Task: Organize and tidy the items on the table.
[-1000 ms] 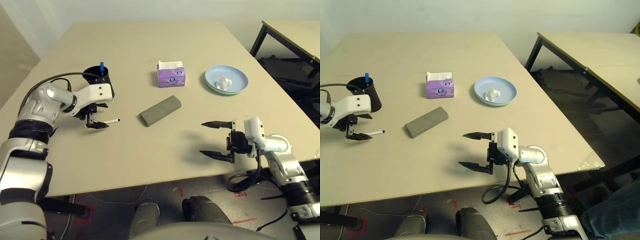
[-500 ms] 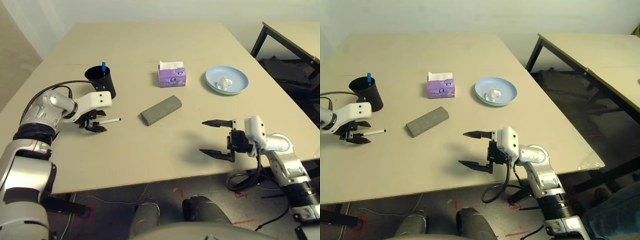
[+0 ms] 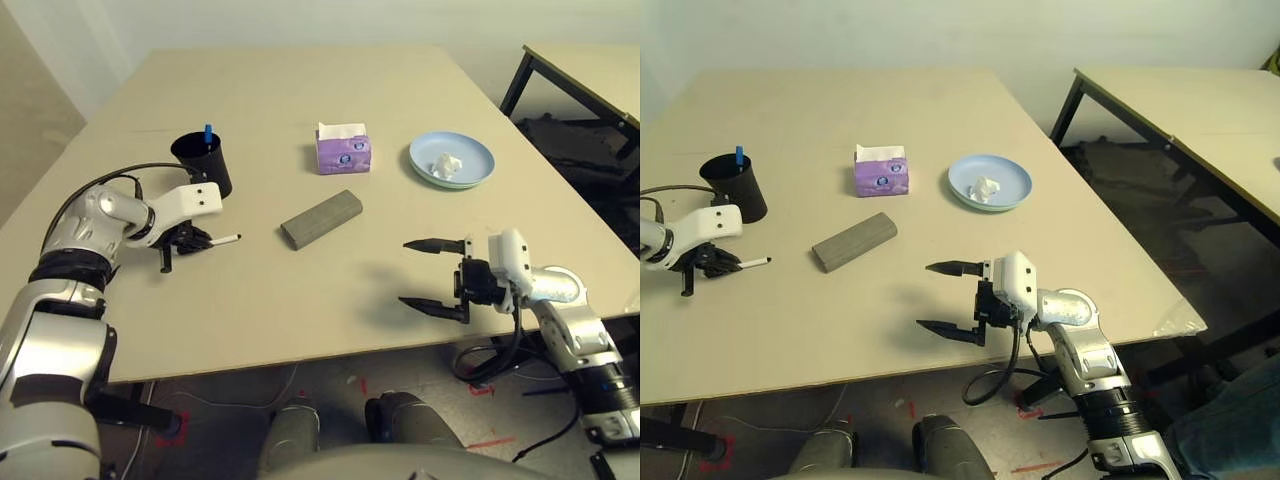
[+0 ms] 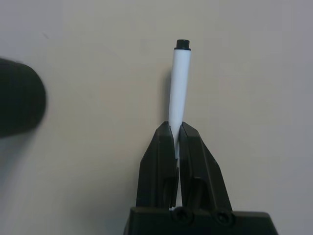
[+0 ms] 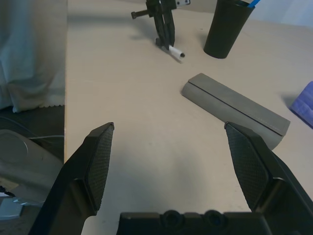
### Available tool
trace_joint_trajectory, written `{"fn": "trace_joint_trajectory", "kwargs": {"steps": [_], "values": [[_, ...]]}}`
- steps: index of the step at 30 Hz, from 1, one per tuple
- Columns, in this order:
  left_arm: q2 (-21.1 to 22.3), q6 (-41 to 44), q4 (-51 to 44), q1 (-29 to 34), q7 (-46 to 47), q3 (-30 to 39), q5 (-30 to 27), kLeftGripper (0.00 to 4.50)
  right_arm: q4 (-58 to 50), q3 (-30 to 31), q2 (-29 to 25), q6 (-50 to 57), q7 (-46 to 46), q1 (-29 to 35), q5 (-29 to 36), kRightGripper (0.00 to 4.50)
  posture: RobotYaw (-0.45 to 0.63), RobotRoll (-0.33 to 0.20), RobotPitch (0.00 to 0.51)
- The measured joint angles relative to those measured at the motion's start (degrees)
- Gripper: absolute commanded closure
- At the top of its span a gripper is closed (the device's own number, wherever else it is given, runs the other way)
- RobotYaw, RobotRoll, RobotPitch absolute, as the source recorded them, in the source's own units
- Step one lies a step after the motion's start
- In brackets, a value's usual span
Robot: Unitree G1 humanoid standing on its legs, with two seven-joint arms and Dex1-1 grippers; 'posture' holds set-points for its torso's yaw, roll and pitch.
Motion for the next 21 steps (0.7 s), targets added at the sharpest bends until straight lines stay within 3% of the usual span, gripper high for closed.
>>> {"fn": "trace_joint_trajectory", "kwargs": {"steps": [6, 12, 17, 21], "values": [[0.1, 12.71, -15.42, 8.51, 1.1, 13.95, -14.5, 4.49, 0.77, -2.7, 1.99, 3.38, -5.63, -1.48, 1.46, 0.0, 0.01, 0.0, 0.057], [-4.39, 20.53, -30.08, 20.89, 14.74, 28.53, -23.85, 4.49, 1.46, -5.78, 3.76, 6.68, -13.53, -1.3, 1.66, 0.0, 0.03, 0.0, 0.054], [-8.59, 20.29, -34.57, 22.79, 26.46, 35.41, -26.52, 4.49, 2.59, -5.78, 3.73, 8.24, -15.01, -0.78, 0.79, 0.0, 0.05, 0.0, 0.048], [-10.9, 17.28, -33.55, 18.57, 33.49, 36.89, -26.91, 4.49, 3.31, -5.73, 3.73, 9.1, -15.64, -0.85, 0.25, 0.0, 0.05, 0.0, 0.047]]}}
